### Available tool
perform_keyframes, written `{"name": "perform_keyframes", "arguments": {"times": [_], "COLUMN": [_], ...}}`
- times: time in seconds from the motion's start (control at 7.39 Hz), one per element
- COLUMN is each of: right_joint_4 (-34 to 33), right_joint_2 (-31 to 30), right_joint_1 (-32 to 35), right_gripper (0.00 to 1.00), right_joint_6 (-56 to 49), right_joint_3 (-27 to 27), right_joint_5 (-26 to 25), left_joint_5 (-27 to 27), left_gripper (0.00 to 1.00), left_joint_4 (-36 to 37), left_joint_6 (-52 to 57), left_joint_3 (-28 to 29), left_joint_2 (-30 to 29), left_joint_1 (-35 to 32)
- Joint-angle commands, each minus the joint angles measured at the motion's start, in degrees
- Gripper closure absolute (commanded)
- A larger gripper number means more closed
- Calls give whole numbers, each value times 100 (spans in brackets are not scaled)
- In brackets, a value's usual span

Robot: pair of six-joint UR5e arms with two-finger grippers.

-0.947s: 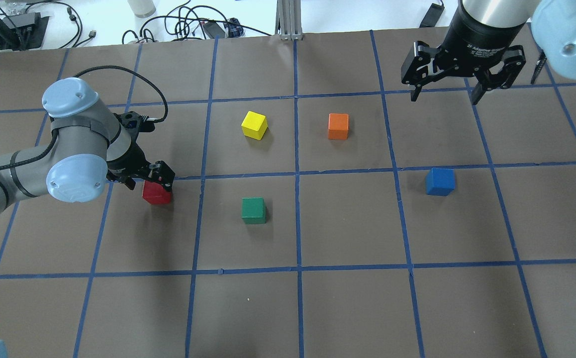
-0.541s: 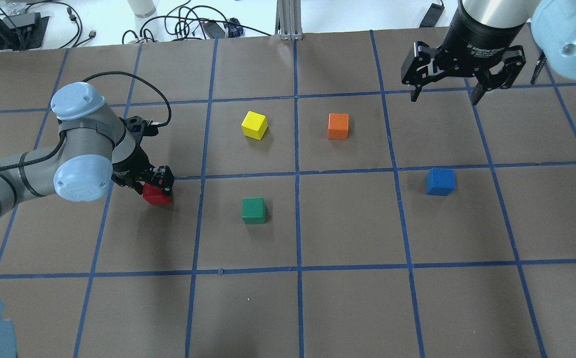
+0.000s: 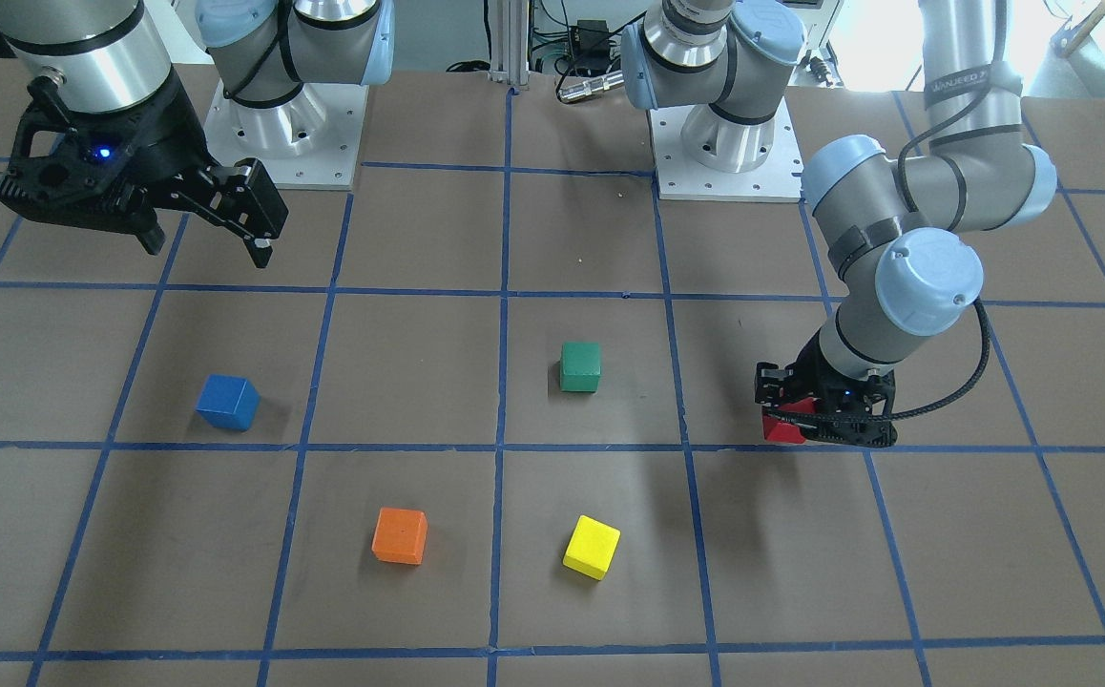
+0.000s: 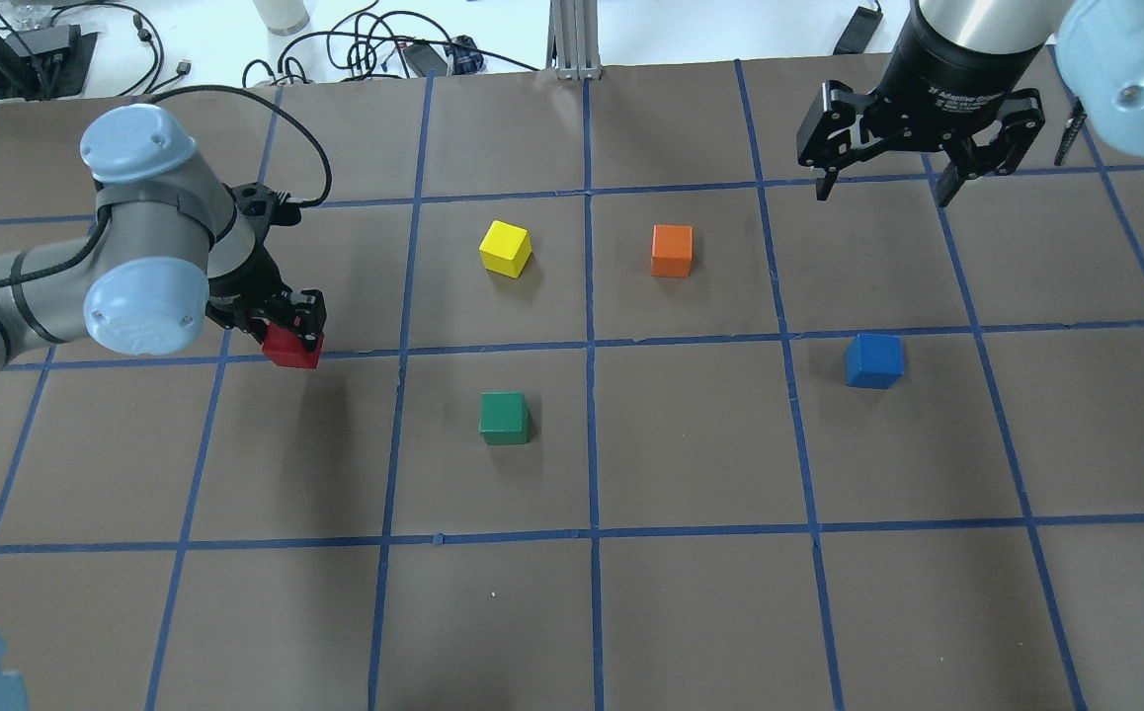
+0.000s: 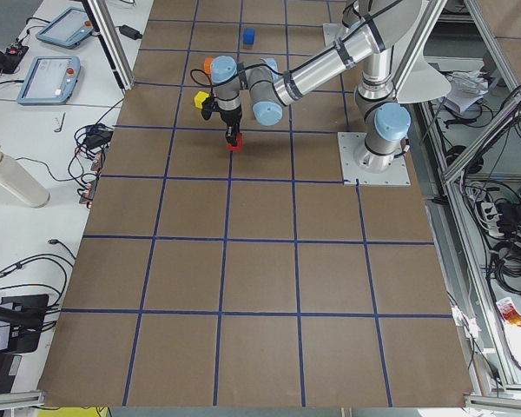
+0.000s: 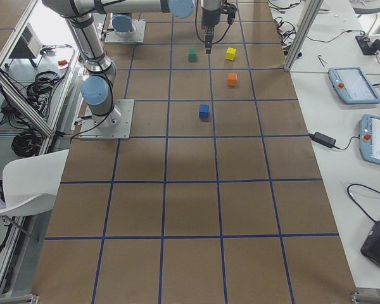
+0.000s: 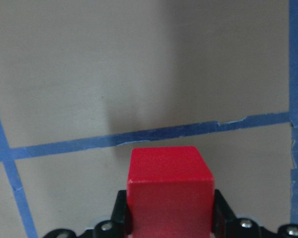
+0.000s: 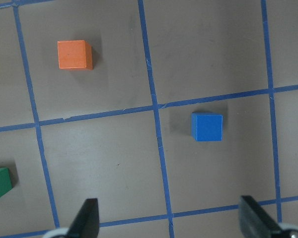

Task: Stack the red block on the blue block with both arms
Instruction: 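Carry the red cube with the left gripper toward the table center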

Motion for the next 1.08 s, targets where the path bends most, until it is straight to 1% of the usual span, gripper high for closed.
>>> {"name": "perform_keyframes", "arguments": {"times": [0.0, 0.14, 0.27, 0.41, 0.68, 0.81, 0.95], "right_joint_4": [7, 7, 7, 25, 51, 42, 51], "right_joint_2": [2, 2, 2, 2, -7, 2, 2], "right_joint_1": [-9, -18, -26, -27, -27, -27, -27], "right_gripper": [0, 0, 0, 0, 0, 0, 0], "right_joint_6": [-1, -1, -1, -1, -1, -1, -1], "right_joint_3": [-17, -26, -26, -35, -44, -44, -44], "right_joint_5": [3, 3, -5, 3, 3, -5, 3], "left_joint_5": [-161, -597, -836, -865, -926, -962, -936], "left_gripper": [84, 84, 84, 84, 84, 84, 84], "left_joint_4": [-965, -968, -933, -906, -801, -783, -566], "left_joint_6": [-844, -1458, -1952, -2453, -3070, -3299, -3406], "left_joint_3": [1096, 1362, 1522, 1593, 1856, 1953, 1954], "left_joint_2": [-74, -188, -294, -460, -864, -1127, -1365], "left_joint_1": [-733, -1217, -1726, -2297, -3090, -3346, -3479]}}
